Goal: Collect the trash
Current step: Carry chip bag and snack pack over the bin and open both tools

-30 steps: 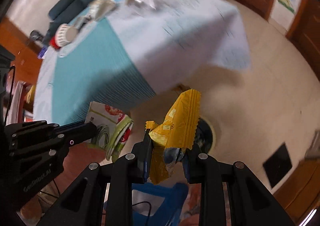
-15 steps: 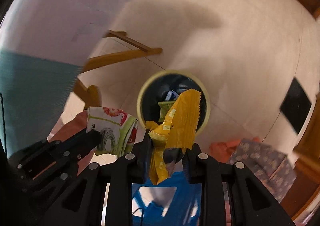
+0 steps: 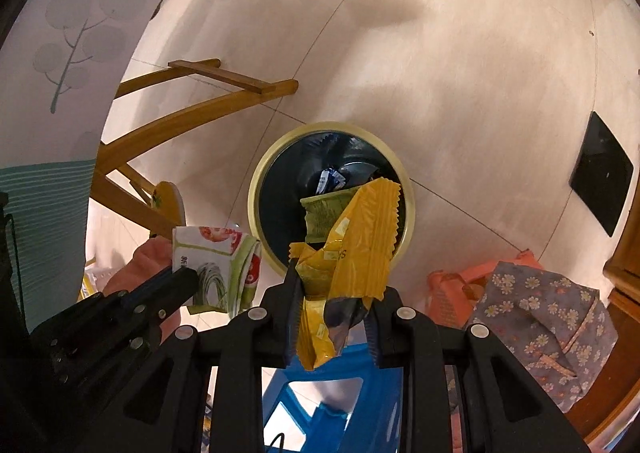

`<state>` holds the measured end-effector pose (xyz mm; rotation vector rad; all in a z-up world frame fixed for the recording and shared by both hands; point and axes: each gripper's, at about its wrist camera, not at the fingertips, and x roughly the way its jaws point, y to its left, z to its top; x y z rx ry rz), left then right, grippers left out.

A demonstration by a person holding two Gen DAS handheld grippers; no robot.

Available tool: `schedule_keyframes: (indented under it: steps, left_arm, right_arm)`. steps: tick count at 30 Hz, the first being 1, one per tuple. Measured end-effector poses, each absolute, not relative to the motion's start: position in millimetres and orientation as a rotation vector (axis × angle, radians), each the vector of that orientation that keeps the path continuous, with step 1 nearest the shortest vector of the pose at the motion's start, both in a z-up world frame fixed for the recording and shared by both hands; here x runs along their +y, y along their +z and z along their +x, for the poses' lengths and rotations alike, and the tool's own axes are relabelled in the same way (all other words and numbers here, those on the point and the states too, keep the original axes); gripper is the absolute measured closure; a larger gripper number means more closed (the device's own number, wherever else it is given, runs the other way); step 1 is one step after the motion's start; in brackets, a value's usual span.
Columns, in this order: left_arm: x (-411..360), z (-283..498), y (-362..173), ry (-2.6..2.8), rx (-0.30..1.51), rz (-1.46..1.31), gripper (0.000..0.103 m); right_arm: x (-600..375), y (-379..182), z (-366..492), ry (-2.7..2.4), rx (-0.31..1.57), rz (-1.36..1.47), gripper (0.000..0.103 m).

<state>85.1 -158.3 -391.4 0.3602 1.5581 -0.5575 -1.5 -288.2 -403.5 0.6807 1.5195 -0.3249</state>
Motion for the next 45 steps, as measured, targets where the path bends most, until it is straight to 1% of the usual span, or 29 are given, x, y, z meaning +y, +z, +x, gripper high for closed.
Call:
schedule_keyframes:
  steps: [9, 11, 13, 14, 15, 16, 21, 26, 33, 34, 36, 45]
  left_arm:
    - [-150.8, 103.7, -418.1, -0.520, 1.616, 0.308, 0.101]
    - [-151.1, 104.5, -416.9, -0.519, 1.617, 0.306, 0.095]
    - [-151.4, 104.3, -416.3, -0.519, 1.617, 0.308, 0.078]
    - [-151.3, 104.4, -416.2, -0.517, 1.614, 0.308, 0.073]
    - [-150.5, 104.4, -415.6, -0.514, 1.608, 0.307, 0.066]
    - [-150.2, 104.7, -414.9, -0.511, 1.603, 0.307, 0.064]
    - [-147.2, 104.2, -409.6, -0.489, 1.581, 0.313, 0.064]
    - [-141.1, 103.9, -405.2, -0.438, 1.574, 0.324, 0.064]
    - [-133.4, 103.2, -396.3, -0.386, 1.576, 0.331, 0.064]
    - [-132.3, 103.0, -394.6, -0.378, 1.576, 0.329, 0.064]
    - [-130.4, 102.3, -391.3, -0.367, 1.572, 0.325, 0.064]
    - [-125.5, 99.4, -379.9, -0.356, 1.566, 0.304, 0.064]
  right_arm:
    - [-285.0, -415.9, 1.3, -0.321, 1.529, 0.682, 0.077]
    - [-285.4, -415.9, 2.3, -0.320, 1.528, 0.686, 0.077]
    - [-284.7, -414.9, 3.4, -0.319, 1.527, 0.685, 0.077]
    - [-285.2, -415.6, 3.4, -0.319, 1.527, 0.685, 0.077]
    - [-284.7, -415.9, 3.8, -0.319, 1.526, 0.685, 0.077]
    - [-284.9, -415.8, 3.6, -0.319, 1.527, 0.685, 0.077]
    - [-284.4, -418.5, 6.1, -0.315, 1.532, 0.685, 0.077]
    - [-283.7, -422.2, 8.6, -0.315, 1.539, 0.694, 0.071]
    - [-285.0, -423.1, 11.1, -0.321, 1.520, 0.714, 0.066]
    - [-284.9, -422.6, 11.8, -0.323, 1.517, 0.714, 0.063]
    - [-285.2, -422.0, 12.9, -0.321, 1.512, 0.722, 0.053]
    - [-284.4, -418.3, 13.8, -0.325, 1.500, 0.722, 0.052]
